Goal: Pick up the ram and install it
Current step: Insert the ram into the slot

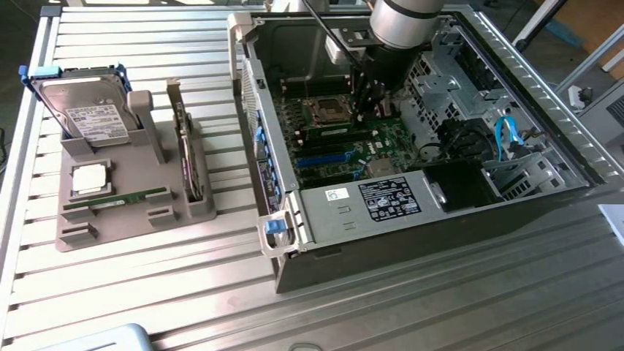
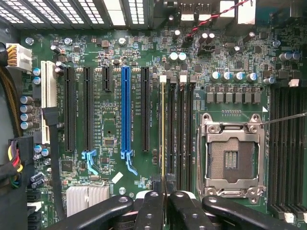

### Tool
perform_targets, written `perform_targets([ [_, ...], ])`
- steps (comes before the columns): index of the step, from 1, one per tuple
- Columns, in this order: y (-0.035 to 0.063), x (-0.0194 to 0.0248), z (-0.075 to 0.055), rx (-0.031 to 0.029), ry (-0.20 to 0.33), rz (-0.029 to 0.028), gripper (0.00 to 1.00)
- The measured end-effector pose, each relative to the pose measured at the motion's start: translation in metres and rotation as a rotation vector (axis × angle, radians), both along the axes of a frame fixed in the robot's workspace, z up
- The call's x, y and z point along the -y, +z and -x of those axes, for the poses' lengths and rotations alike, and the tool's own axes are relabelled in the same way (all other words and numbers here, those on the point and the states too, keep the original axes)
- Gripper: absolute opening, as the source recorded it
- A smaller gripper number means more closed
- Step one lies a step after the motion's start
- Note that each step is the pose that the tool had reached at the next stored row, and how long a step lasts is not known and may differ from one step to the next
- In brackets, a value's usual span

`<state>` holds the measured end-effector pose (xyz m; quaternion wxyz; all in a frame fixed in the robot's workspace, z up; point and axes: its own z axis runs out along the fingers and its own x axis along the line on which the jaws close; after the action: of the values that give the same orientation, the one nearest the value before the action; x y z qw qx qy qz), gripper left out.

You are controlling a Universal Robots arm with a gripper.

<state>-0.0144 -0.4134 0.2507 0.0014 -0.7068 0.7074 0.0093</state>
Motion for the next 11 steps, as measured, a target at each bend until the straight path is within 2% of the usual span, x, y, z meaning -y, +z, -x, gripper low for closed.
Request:
perform_targets([
  [2,-0.0001,0.0000,-0.0002,-0.0004,0.000,0.0000,0.12],
  [4,0.0000,0.0000,-0.0022,-0.0070,0.000,0.0004,0.12],
  [5,0.0000,0.0000,-0.0028,-0.0083,0.000,0.0004,0.12],
  [9,-0.0002,0.0000,-0.0033,-0.0089,-0.001,0.0004,0.12],
  [11,-0.0017,-0.0001,0.0007,-0.0089,-0.001,0.0003,0.12],
])
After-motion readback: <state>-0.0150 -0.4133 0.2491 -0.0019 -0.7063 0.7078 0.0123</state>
